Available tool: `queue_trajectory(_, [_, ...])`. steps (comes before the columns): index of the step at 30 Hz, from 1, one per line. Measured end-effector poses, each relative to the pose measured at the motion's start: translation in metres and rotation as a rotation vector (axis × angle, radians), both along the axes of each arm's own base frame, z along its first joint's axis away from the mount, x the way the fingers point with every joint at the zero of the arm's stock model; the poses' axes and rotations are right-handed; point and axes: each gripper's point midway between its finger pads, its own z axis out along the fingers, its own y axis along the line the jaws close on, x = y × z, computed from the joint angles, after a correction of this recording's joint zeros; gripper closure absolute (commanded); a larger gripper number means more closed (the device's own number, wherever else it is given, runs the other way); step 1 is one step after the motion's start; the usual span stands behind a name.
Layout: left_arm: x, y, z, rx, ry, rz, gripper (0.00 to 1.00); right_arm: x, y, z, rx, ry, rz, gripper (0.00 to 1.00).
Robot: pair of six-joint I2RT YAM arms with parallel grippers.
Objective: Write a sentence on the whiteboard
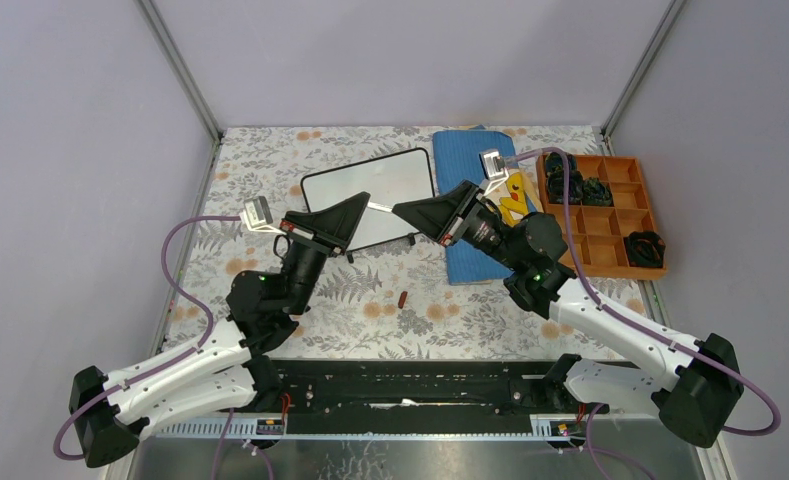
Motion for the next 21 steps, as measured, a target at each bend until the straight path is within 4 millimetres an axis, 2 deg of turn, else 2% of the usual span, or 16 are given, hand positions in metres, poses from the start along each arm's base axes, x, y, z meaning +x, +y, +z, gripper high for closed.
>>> queue_trajectory(4, [0.0, 0.0, 0.0, 0.0, 0.0, 0.0, 1.0, 0.0, 0.0, -0.001, -0.001, 0.002, 0.001, 0.99])
queue_trajectory(7, [0.0, 0.0, 0.0, 0.001, 0.0, 0.0, 1.0, 0.0, 0.0, 0.0, -0.001, 0.001, 0.001, 1.0])
queue_trajectory(8, [0.0, 0.0, 0.0, 0.001, 0.0, 0.0, 0.88, 0.0, 0.0, 0.0, -0.001, 0.001, 0.0, 1.0])
queue_trajectory(9, [0.0, 0.0, 0.0, 0.001, 0.001, 0.0, 0.7, 0.0, 0.0, 0.0, -0.001, 0.001, 0.0, 1.0])
queue_trajectory(10, [0.0, 0.0, -0.001, 0.002, 0.002, 0.0, 0.61, 0.0, 0.0, 0.0, -0.001, 0.001, 0.0, 1.0])
queue_trajectory(11, [0.0, 0.0, -0.002, 0.005, 0.006, -0.001, 0.44, 0.0, 0.0, -0.001, -0.002, 0.001, 0.0, 1.0])
queue_trajectory(14, [0.001, -0.002, -0.009, 0.04, 0.023, 0.004, 0.15, -0.001, -0.002, -0.001, -0.017, -0.007, -0.009, 1.0])
queue_trajectory(16, [0.001, 0.0, -0.014, 0.065, 0.038, 0.012, 0.03, -0.003, -0.005, -0.003, -0.044, -0.021, -0.026, 1.0])
queue_trajectory(21, [-0.002, 0.015, -0.026, 0.215, 0.067, 0.073, 0.01, -0.003, -0.025, -0.003, -0.16, -0.083, -0.14, 1.0])
